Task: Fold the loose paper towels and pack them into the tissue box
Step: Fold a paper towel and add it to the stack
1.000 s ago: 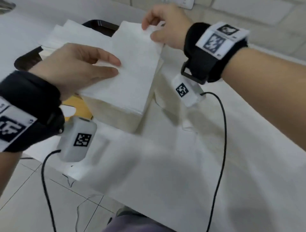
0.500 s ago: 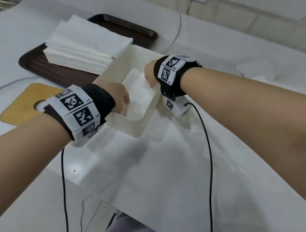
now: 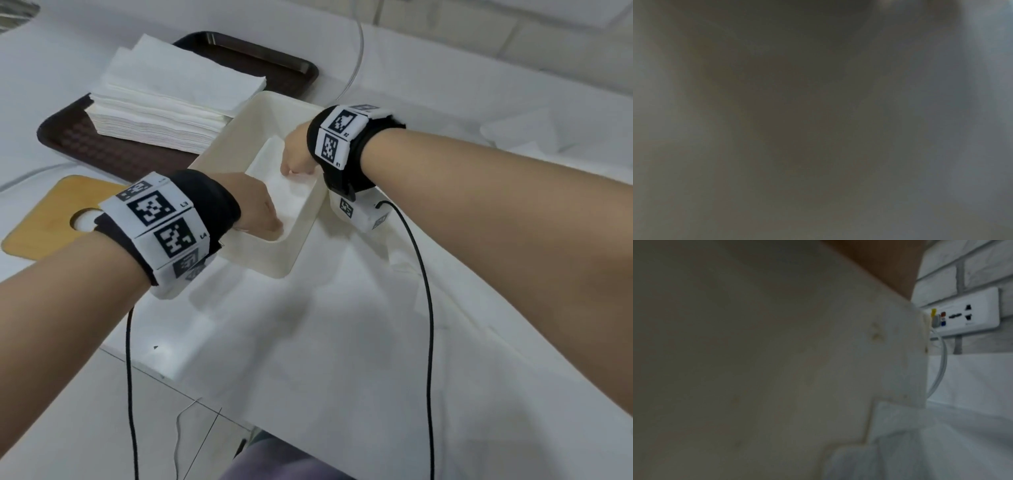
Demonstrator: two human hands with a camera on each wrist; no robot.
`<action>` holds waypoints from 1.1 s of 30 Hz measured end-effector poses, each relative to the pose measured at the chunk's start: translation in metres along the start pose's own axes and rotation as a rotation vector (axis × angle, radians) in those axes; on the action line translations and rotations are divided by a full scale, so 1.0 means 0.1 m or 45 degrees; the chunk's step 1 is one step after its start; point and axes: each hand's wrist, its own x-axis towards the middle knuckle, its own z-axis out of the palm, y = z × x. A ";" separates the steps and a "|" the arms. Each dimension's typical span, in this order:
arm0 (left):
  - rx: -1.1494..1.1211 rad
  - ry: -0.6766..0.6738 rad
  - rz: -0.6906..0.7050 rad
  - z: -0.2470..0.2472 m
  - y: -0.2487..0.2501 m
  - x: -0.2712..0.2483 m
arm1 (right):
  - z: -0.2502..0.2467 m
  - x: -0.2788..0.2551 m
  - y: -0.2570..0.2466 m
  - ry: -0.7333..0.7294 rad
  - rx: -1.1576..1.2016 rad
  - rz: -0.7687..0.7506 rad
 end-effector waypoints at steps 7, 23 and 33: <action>-0.159 0.186 -0.007 -0.07 0.10 -0.32 | -0.10 -0.85 0.14 0.432 0.391 0.049; -0.591 0.461 0.710 0.88 1.19 -0.72 | 1.78 -2.61 0.09 -0.380 0.511 0.083; -0.383 0.203 0.716 0.89 1.46 -0.66 | 1.90 -2.60 -0.17 -0.089 0.387 -0.119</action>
